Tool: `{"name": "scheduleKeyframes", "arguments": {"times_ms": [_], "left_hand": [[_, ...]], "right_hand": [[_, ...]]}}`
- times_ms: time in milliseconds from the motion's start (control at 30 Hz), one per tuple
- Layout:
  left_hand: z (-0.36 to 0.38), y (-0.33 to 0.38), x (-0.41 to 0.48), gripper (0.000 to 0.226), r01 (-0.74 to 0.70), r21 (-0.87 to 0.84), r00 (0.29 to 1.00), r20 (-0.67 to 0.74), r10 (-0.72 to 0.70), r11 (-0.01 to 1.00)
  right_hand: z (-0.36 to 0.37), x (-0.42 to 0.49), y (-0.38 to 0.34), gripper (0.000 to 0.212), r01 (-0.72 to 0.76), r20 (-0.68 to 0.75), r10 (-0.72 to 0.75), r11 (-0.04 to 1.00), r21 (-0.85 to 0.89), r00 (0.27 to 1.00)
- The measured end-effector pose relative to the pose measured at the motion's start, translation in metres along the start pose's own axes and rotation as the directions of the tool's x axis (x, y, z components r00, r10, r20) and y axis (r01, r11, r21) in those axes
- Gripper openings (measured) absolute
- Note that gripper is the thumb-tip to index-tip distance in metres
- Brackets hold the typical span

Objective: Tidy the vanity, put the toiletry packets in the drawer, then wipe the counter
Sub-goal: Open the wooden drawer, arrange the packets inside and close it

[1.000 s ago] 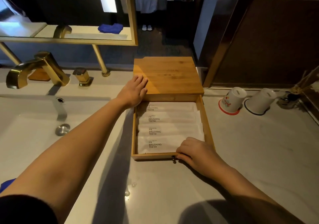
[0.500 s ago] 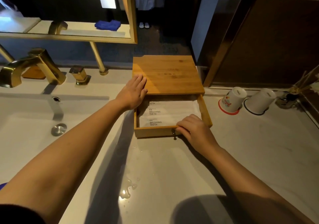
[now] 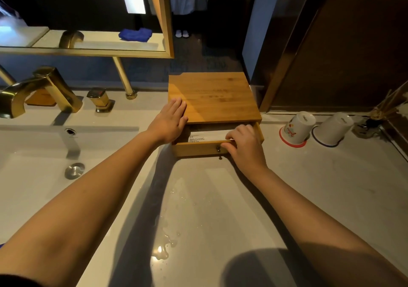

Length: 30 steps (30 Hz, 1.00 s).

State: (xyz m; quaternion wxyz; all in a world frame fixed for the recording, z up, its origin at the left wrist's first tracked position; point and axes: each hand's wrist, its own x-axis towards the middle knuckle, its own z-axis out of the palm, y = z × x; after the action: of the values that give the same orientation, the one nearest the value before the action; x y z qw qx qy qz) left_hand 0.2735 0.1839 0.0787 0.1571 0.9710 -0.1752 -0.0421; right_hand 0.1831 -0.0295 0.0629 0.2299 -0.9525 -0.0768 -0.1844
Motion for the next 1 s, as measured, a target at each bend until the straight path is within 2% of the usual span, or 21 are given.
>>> {"name": "scheduleKeyframes", "arguments": {"times_ms": [133, 200, 233, 267, 333, 400, 467, 567, 700, 767, 1000], "left_hand": [[-0.001, -0.001, 0.000, 0.056, -0.006, -0.005, 1.000, 0.007, 0.006, 1.000], [-0.001, -0.001, 0.000, 0.057, -0.008, -0.006, 1.000, 0.009, 0.008, 1.000], [-0.001, -0.002, 0.000, 0.056, -0.010, -0.005, 1.000, 0.007, 0.010, 1.000], [0.000, -0.002, 0.000, 0.056, -0.012, -0.005, 1.000, 0.003, 0.013, 1.000], [0.000, -0.003, 0.000, 0.056, -0.020, -0.001, 1.000, -0.007, 0.020, 1.000], [0.000, -0.003, 0.000, 0.056, -0.025, 0.001, 1.000, -0.009, 0.025, 1.000], [0.001, -0.004, 0.001, 0.056, -0.025, 0.005, 1.000, -0.011, 0.025, 1.000], [0.001, -0.003, 0.001, 0.057, -0.023, -0.003, 1.000, -0.011, 0.023, 1.000], [0.001, -0.003, 0.001, 0.057, -0.021, -0.012, 1.000, -0.004, 0.021, 1.000], [0.001, -0.005, 0.002, 0.057, -0.023, -0.005, 1.000, 0.003, 0.023, 1.000], [0.003, -0.007, 0.002, 0.057, -0.041, 0.017, 0.999, -0.011, 0.041, 0.999]], "right_hand": [[0.010, 0.005, -0.016, 0.013, -0.137, -0.075, 0.133, 0.989, -0.052, 0.988], [0.015, -0.005, -0.022, 0.013, -0.278, -0.058, 0.280, 0.960, 0.047, 0.958], [0.019, -0.011, -0.023, 0.014, -0.394, -0.025, 0.400, 0.911, 0.123, 0.916], [0.023, -0.015, -0.023, 0.016, -0.526, 0.039, 0.530, 0.825, 0.207, 0.847], [0.029, -0.018, -0.024, 0.023, -0.749, 0.268, 0.711, 0.538, 0.386, 0.650], [0.029, -0.012, -0.027, 0.025, -0.839, 0.511, 0.714, 0.201, 0.506, 0.479], [0.023, -0.003, -0.030, 0.023, -0.838, 0.618, 0.663, 0.027, 0.545, 0.423], [0.016, 0.006, -0.033, 0.019, -0.811, 0.683, 0.611, -0.112, 0.575, 0.400], [0.023, 0.017, -0.036, 0.009, -0.835, 0.635, 0.692, -0.085, 0.544, 0.343], [0.028, 0.027, -0.036, 0.015, -0.849, 0.586, 0.741, -0.040, 0.526, 0.328], [0.043, 0.054, -0.030, 0.024, -0.859, 0.457, 0.796, 0.144, 0.492, 0.396]]}}
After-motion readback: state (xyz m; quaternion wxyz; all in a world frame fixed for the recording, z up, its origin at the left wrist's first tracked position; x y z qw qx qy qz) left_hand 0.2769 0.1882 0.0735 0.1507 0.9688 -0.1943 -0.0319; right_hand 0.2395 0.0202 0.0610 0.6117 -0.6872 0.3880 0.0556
